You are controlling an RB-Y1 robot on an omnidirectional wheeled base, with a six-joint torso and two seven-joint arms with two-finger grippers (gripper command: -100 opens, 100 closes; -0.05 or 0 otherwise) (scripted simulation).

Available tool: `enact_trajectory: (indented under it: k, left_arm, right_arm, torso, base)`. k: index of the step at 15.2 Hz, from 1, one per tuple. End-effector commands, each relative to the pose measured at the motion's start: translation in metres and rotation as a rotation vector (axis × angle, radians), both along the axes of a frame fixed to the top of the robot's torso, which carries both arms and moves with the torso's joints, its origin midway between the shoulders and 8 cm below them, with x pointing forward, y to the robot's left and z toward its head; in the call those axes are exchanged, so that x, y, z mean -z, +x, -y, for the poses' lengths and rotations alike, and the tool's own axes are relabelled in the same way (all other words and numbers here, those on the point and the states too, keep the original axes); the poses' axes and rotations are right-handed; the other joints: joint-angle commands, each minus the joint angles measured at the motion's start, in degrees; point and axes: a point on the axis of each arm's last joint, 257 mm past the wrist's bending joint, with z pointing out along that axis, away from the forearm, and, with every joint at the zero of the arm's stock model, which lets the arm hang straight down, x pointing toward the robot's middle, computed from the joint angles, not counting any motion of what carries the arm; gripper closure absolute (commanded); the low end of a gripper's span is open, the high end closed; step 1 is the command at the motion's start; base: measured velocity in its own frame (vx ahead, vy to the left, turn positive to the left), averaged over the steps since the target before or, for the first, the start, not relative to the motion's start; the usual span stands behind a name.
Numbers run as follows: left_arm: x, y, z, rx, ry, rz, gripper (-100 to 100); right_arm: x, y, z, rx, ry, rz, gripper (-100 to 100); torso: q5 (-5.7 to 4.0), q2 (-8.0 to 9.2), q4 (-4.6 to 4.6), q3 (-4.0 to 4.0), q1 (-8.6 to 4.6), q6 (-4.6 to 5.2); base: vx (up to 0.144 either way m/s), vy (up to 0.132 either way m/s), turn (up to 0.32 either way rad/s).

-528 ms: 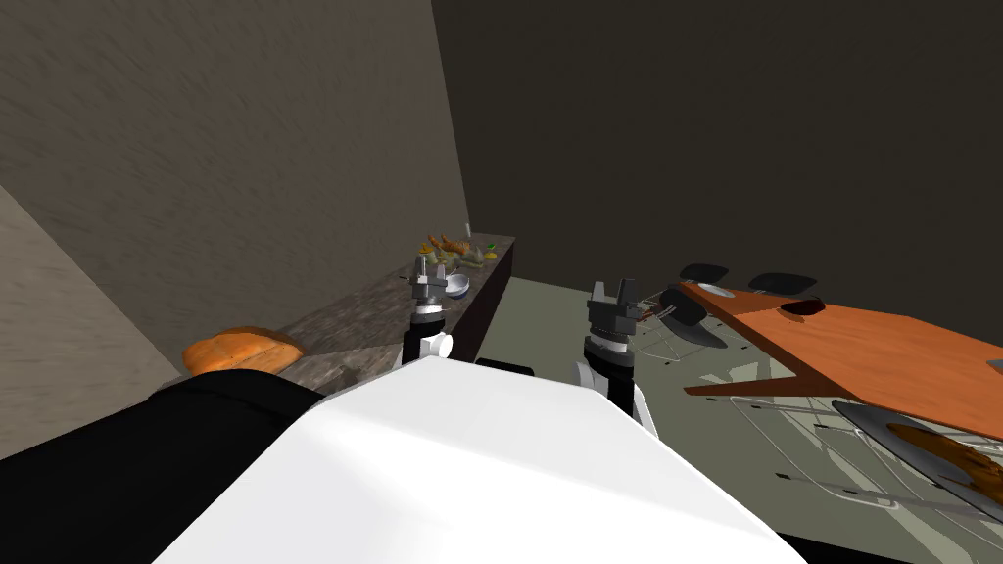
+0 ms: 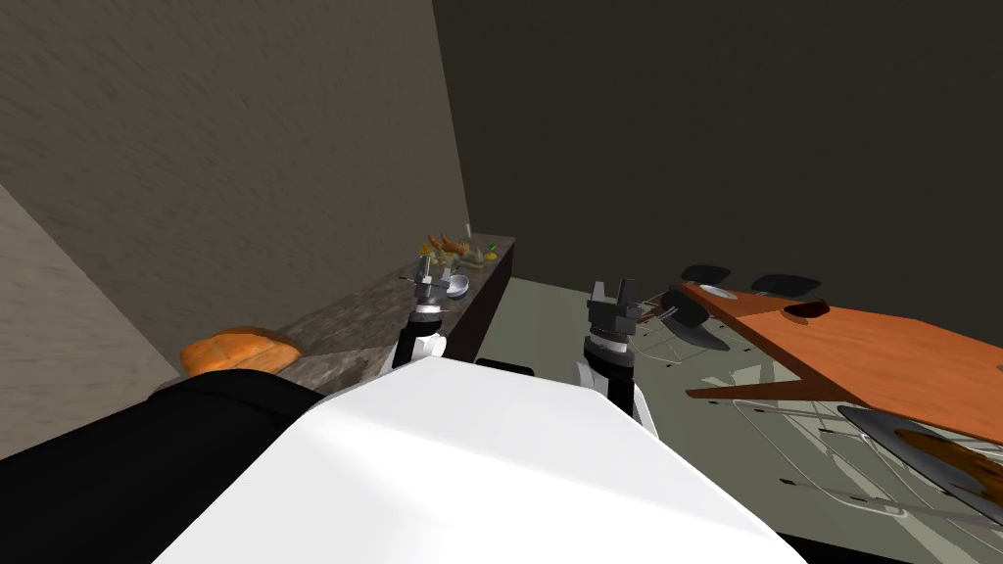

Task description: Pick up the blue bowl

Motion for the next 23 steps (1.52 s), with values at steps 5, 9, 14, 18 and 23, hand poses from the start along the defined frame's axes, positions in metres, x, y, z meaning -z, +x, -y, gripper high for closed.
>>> enact_trajectory:
  k: [5, 9, 14, 18, 23]
  left_arm:
    - [0.019, 0.017, -0.001, 0.068, 0.023, -0.117, -100]
    - [0.030, 0.024, -0.003, 0.086, 0.021, -0.175, -100]
    - [0.049, 0.036, -0.009, 0.118, 0.011, -0.278, -100]
    - [0.064, 0.044, -0.014, 0.149, -0.009, -0.365, -100]
    - [0.082, 0.050, -0.019, 0.157, -0.025, -0.452, -100]
  right_arm:
    - [0.000, 0.000, 0.000, 0.000, 0.000, 0.000, 0]
    - [0.000, 0.000, 0.000, 0.000, 0.000, 0.000, 0]
    - [0.000, 0.000, 0.000, 0.000, 0.000, 0.000, 0]
    - [0.000, 0.000, 0.000, 0.000, 0.000, 0.000, 0]
    - [0.000, 0.000, 0.000, 0.000, 0.000, 0.000, 0]
  torso:
    - [0.00, -0.05, -0.01, -0.03, -0.01, 0.00]
    - [0.00, -0.09, -0.02, -0.05, -0.02, 0.00]
    - [0.00, -0.10, -0.02, -0.06, -0.02, 0.00]
    - [0.00, -0.06, -0.02, -0.04, -0.02, 0.00]
    - [-0.01, -0.09, -0.02, -0.05, -0.02, 0.00]
  base:
    - [0.033, -0.015, 0.016]
    - [0.038, -0.015, 0.016]
    - [0.038, -0.015, 0.017]
    - [0.035, -0.014, 0.017]
    - [0.037, -0.015, 0.016]
